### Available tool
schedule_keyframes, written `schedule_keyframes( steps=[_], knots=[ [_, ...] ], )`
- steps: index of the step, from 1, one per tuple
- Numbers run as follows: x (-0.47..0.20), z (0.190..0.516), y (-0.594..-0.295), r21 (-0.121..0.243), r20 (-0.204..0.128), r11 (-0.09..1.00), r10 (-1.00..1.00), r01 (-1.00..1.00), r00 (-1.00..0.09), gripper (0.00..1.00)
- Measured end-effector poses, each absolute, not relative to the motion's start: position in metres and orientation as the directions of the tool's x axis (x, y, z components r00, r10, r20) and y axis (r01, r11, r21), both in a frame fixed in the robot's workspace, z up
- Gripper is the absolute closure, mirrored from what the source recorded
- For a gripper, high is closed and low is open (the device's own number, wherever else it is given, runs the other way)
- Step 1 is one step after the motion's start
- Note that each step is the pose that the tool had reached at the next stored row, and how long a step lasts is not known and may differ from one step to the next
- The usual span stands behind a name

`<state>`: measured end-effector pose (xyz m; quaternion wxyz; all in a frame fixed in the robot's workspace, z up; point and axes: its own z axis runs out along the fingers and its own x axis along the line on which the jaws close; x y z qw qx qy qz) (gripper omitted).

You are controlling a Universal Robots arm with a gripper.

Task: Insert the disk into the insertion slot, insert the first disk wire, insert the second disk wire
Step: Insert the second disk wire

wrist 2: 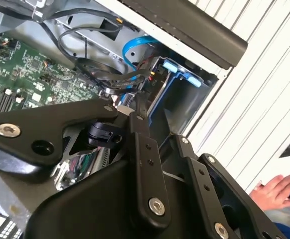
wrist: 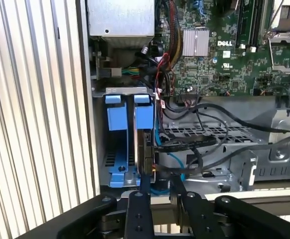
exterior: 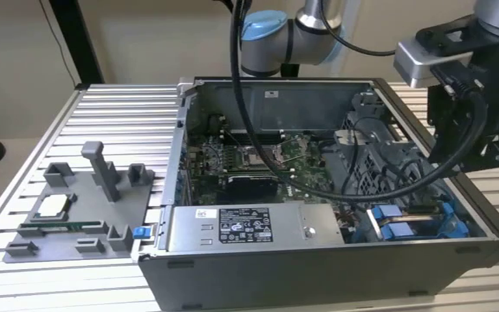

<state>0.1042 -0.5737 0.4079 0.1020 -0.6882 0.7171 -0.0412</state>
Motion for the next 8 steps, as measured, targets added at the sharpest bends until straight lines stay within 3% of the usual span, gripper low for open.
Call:
schedule_keyframes(
  steps=[8],
  knots=[
    [0.1042, 0.4086, -0.5737, -0.2, -0.09, 0.049, -0.995, -0.979, -0.032, 0.0]
  ],
)
